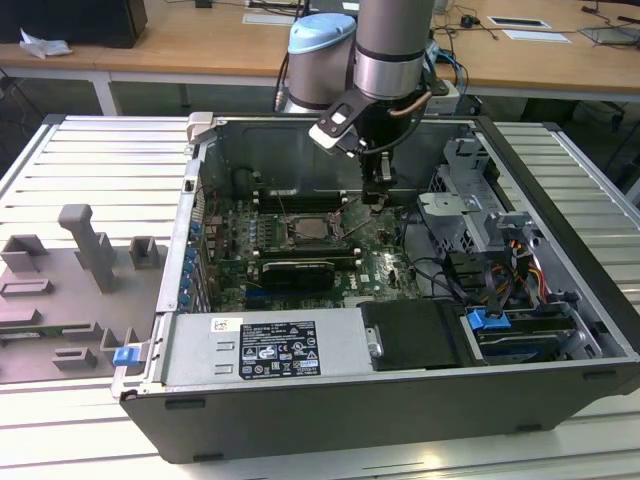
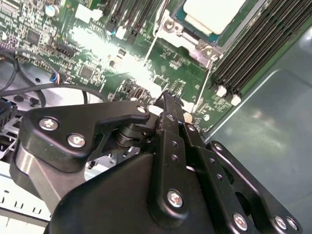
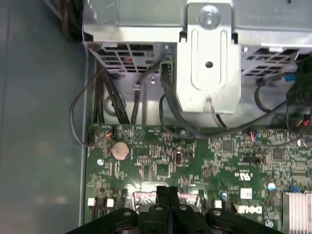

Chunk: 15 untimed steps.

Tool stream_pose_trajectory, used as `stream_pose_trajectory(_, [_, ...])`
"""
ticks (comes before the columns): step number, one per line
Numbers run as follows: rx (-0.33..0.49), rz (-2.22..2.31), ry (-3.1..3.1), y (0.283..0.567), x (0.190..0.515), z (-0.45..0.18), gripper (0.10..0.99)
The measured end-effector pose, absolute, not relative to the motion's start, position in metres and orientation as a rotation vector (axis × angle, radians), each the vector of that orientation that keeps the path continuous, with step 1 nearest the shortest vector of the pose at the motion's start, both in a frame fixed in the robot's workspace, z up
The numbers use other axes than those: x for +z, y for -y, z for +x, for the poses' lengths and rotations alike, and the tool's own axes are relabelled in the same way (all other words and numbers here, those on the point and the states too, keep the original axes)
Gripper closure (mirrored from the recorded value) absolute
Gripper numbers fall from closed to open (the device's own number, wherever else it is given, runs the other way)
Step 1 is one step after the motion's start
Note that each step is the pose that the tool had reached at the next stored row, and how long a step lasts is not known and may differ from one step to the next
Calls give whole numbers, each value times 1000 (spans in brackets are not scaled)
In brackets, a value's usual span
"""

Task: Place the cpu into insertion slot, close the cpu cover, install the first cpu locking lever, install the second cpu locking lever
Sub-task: 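Close the cpu cover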

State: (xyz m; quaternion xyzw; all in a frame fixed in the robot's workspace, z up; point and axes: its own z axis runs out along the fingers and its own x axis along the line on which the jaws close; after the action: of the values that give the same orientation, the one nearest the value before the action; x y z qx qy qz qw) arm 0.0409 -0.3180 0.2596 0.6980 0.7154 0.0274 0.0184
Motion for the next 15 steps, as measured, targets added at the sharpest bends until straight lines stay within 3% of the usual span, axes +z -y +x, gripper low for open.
stream_pose_trajectory(15, [84, 2167, -2221, 318, 249, 56, 980])
